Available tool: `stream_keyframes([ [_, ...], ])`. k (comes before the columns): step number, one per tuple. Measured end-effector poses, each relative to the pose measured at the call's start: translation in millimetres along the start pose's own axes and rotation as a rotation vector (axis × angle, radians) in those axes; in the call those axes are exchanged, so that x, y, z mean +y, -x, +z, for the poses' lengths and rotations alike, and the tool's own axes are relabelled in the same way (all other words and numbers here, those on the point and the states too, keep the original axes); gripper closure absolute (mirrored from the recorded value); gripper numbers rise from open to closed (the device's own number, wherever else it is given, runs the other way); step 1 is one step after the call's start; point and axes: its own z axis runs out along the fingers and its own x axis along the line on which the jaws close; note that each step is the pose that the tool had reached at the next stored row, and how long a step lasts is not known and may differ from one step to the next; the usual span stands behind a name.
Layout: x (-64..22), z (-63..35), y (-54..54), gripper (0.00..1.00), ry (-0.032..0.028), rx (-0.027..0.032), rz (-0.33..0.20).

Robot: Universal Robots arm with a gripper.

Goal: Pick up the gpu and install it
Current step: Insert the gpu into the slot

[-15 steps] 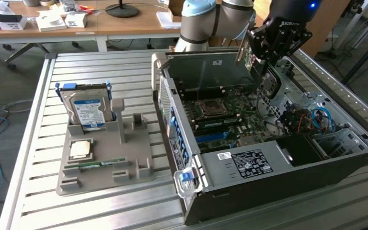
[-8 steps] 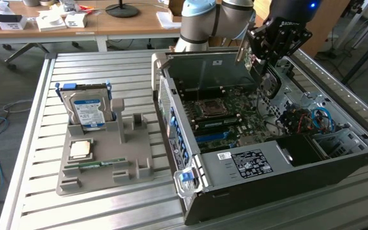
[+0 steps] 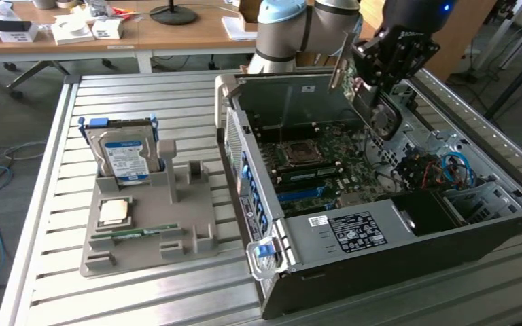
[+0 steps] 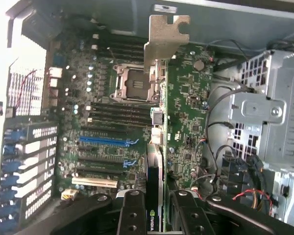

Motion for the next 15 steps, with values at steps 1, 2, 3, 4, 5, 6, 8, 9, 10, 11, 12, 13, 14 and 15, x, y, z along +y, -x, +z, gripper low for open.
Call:
stream_keyframes([
  [1, 0.0, 0.1, 0.0, 0.74, -0.0001, 0.0007, -0.018],
  [2, 0.0, 0.2, 0.0, 0.74, 0.0000, 0.0014, -0.036],
  [3, 0.0, 0.2, 0.0, 0.74, -0.0001, 0.0022, -0.055],
  [4, 0.0, 0.3, 0.0, 0.74, -0.0001, 0.0029, -0.073],
  [5, 0.0, 0.3, 0.0, 0.74, -0.0003, 0.0037, -0.091],
  [6, 0.0, 0.4, 0.0, 0.74, -0.0003, 0.0044, -0.109],
  [8, 0.0, 0.5, 0.0, 0.74, -0.0003, 0.0059, -0.145],
  [9, 0.0, 0.6, 0.0, 0.74, -0.0004, 0.0068, -0.164],
  [10, 0.0, 0.6, 0.0, 0.74, -0.0005, 0.0075, -0.182],
  [11, 0.0, 0.7, 0.0, 0.74, -0.0005, 0.0082, -0.200],
  [12, 0.0, 0.7, 0.0, 0.74, -0.0006, 0.0090, -0.218],
  [13, 0.0, 0.8, 0.0, 0.74, -0.0006, 0.0097, -0.236],
  [14, 0.0, 0.9, 0.0, 0.74, -0.0006, 0.0105, -0.254],
  [15, 0.0, 0.9, 0.0, 0.74, -0.0007, 0.0112, -0.272],
])
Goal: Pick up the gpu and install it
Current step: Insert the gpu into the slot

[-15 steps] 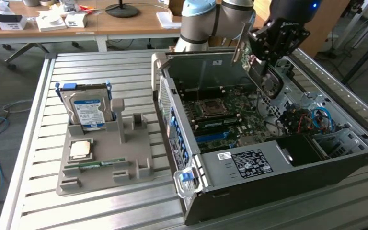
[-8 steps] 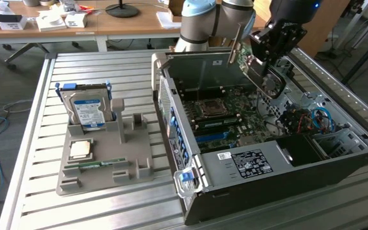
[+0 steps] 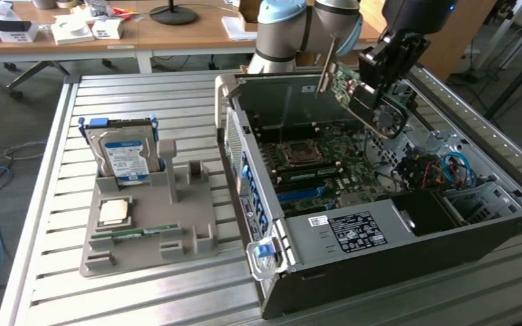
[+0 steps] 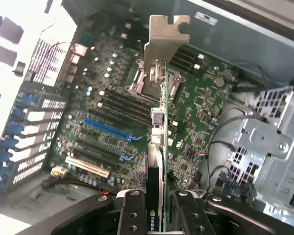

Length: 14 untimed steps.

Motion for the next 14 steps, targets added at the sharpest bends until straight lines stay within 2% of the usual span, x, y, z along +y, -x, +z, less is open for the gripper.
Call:
stream_keyframes([
  [14, 0.0, 0.9, 0.0, 0.74, 0.0001, 0.0103, -0.254],
])
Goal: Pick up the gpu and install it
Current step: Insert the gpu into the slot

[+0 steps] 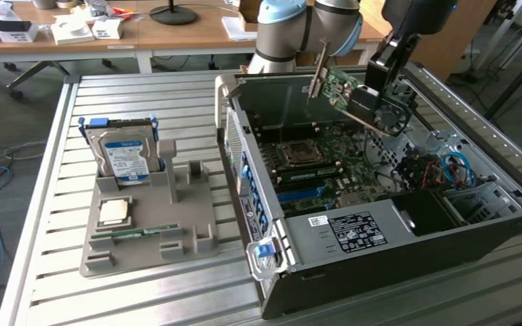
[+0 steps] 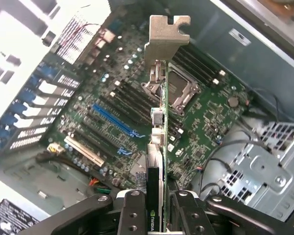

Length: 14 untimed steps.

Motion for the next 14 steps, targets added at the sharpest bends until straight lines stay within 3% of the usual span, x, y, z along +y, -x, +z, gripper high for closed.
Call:
stream_keyframes([
  [14, -0.1, 1.9, 0.0, 0.74, 0.0027, 0.0083, -0.255],
])
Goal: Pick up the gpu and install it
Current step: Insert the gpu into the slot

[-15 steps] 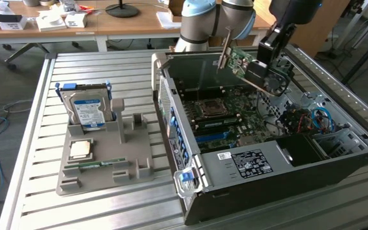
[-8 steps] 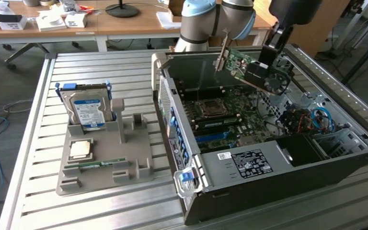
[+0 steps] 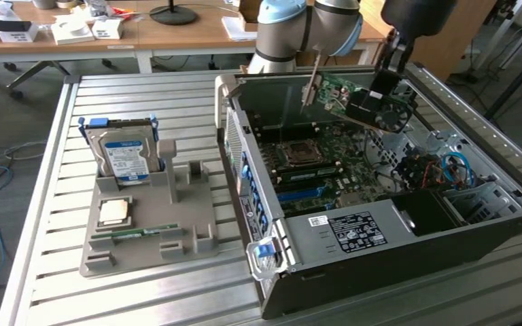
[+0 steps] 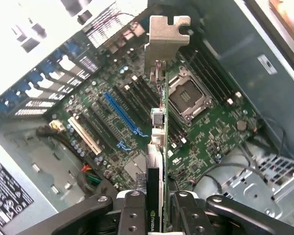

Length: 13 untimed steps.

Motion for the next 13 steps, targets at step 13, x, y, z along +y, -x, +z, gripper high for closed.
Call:
stream_keyframes([
  [13, -0.1, 2.1, 0.0, 0.74, 0.0041, 0.0059, -0.236],
])
